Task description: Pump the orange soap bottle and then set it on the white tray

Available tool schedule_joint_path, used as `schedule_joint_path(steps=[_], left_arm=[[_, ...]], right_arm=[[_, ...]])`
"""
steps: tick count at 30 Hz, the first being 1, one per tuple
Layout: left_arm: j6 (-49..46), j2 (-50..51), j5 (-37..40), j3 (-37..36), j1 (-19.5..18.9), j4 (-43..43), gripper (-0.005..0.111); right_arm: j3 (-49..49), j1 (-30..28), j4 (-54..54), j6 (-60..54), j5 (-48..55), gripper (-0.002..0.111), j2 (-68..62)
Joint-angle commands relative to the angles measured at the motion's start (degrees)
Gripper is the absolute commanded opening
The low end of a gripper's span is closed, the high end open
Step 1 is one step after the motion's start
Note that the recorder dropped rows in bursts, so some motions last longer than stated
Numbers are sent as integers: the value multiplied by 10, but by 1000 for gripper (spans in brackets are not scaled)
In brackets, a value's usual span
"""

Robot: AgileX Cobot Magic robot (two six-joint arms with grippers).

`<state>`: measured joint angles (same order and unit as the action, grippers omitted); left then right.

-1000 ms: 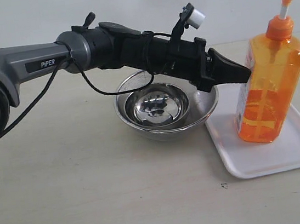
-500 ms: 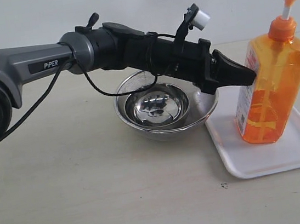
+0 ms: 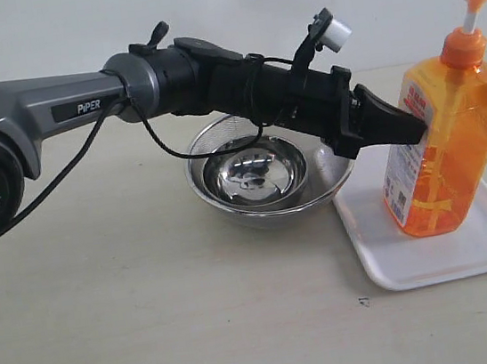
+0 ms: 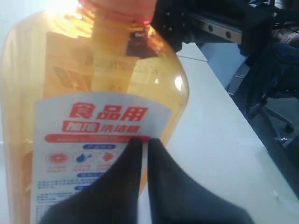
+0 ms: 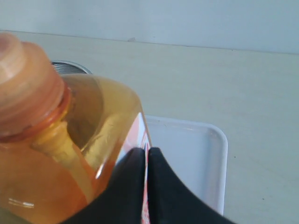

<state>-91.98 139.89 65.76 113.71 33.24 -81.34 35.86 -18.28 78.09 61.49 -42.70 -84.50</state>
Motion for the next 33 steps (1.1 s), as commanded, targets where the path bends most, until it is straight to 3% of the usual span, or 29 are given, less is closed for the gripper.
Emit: schedule_joint_path(steps=[1,33], left_arm=[[3,-2,2,3,-1,-2,5],[-10,-2,-47,3,-13,-24,5]], right_arm=[[3,2,2,-2,2,0,-1],[3,2,49,57,18,0,-1]])
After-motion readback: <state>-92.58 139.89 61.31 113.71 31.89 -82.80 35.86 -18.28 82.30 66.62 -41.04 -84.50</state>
